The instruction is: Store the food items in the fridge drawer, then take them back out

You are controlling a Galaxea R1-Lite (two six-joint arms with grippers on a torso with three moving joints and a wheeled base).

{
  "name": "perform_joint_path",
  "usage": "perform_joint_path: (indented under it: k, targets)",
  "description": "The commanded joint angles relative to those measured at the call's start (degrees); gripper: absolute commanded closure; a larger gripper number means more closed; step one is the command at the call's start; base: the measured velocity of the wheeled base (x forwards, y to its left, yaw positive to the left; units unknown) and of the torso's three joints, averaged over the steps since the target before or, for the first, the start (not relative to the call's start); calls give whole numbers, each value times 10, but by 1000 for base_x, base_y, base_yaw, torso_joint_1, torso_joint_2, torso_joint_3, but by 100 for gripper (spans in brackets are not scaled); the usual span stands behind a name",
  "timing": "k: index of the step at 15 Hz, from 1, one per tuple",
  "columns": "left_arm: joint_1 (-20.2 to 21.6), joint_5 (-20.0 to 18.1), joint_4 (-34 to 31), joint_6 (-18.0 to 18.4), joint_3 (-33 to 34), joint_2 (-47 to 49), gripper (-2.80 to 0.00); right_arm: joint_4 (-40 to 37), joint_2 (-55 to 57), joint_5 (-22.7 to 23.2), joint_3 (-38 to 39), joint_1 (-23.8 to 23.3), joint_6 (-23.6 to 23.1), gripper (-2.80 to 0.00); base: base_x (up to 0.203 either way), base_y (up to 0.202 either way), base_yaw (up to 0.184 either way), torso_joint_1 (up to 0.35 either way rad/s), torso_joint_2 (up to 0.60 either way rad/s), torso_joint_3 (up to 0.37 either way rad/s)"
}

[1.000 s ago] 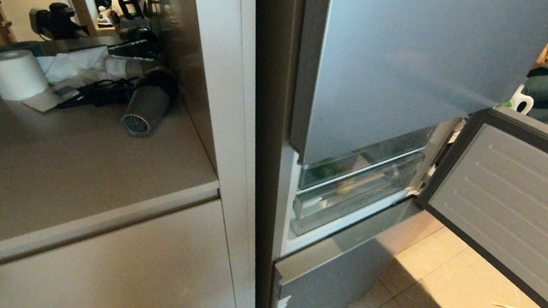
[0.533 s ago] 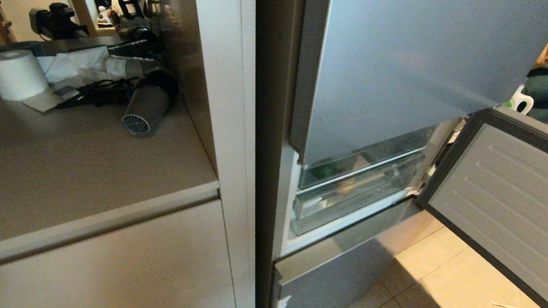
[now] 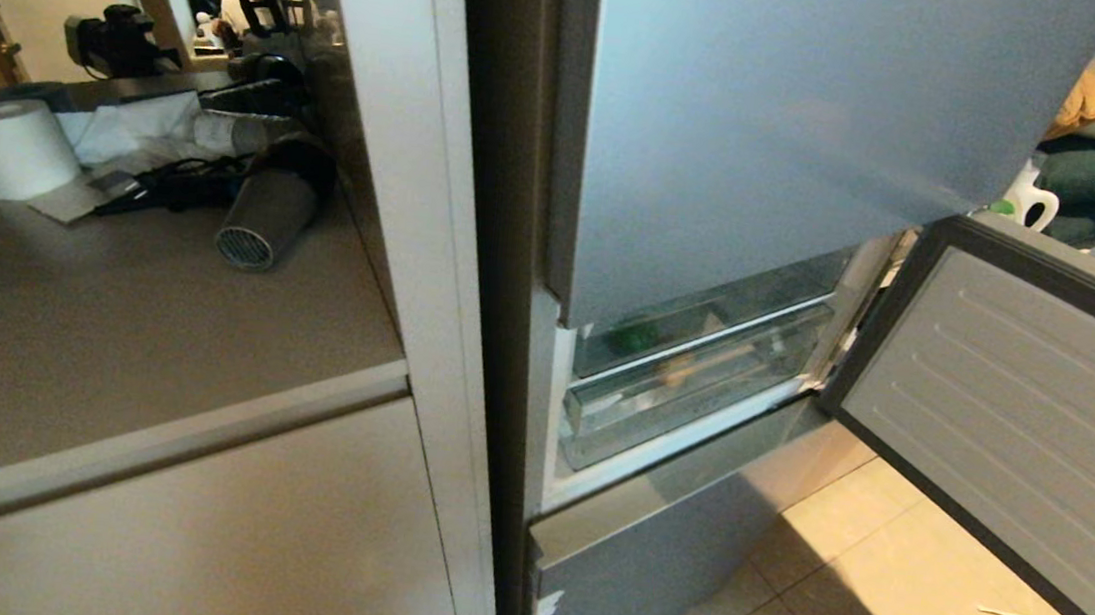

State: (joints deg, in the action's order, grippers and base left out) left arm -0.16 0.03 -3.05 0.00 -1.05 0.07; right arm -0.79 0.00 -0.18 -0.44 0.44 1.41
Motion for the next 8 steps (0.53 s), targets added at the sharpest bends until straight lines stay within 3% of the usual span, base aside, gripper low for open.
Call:
perform_joint_path:
  k: [1, 8]
  targets:
    - [0, 0, 0, 0, 0, 0, 0, 0, 1, 0, 0, 0, 0, 0, 0, -197, 1, 5, 0, 0]
    - [0, 0, 0, 0, 0, 0, 0, 2, 1, 0, 0, 0, 4, 0, 0, -195, 2, 1, 1, 1]
